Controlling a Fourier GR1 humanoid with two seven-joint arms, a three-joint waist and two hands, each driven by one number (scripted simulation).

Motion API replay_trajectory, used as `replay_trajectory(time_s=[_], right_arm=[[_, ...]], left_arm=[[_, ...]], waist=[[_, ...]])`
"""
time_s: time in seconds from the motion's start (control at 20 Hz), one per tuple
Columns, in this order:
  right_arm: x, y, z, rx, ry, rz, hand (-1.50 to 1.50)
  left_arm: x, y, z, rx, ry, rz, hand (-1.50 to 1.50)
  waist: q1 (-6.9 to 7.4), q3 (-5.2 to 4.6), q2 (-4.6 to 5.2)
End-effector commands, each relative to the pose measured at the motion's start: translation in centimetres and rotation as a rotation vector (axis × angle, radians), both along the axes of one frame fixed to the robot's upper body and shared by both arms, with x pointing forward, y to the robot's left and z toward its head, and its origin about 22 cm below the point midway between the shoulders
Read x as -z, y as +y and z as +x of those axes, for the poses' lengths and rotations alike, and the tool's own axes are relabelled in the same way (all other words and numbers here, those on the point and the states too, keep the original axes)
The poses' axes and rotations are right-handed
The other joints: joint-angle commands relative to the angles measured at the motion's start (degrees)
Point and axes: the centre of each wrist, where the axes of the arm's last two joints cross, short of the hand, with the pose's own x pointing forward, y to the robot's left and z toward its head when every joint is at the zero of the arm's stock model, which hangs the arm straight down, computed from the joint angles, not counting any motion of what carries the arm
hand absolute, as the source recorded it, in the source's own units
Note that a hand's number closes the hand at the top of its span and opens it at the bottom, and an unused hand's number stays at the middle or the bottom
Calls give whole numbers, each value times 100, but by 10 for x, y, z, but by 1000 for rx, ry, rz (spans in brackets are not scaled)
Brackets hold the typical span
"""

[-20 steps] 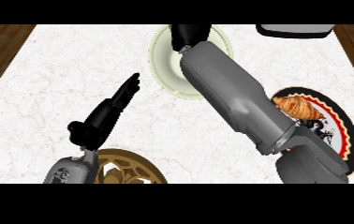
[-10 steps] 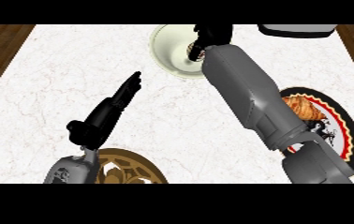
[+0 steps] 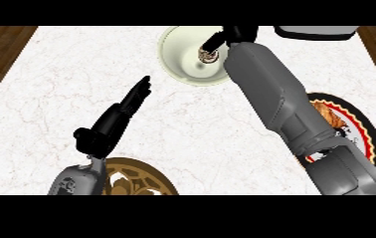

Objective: Pick the cupcake from the plate and place it in the bowl

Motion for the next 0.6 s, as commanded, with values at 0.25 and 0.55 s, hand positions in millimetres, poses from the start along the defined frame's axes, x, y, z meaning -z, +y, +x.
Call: replay_trajectory(time_s=[0.25,0.55], right_arm=[[-11,-49,9,188,-162,288,-150],[19,-112,-2,258,-223,379,-150]], left_arm=[[-7,11,-9,-23,7,-11,0],[9,9,-3,-64,26,-3,0]], waist=[[-153,2,-82],[-376,1,-128]])
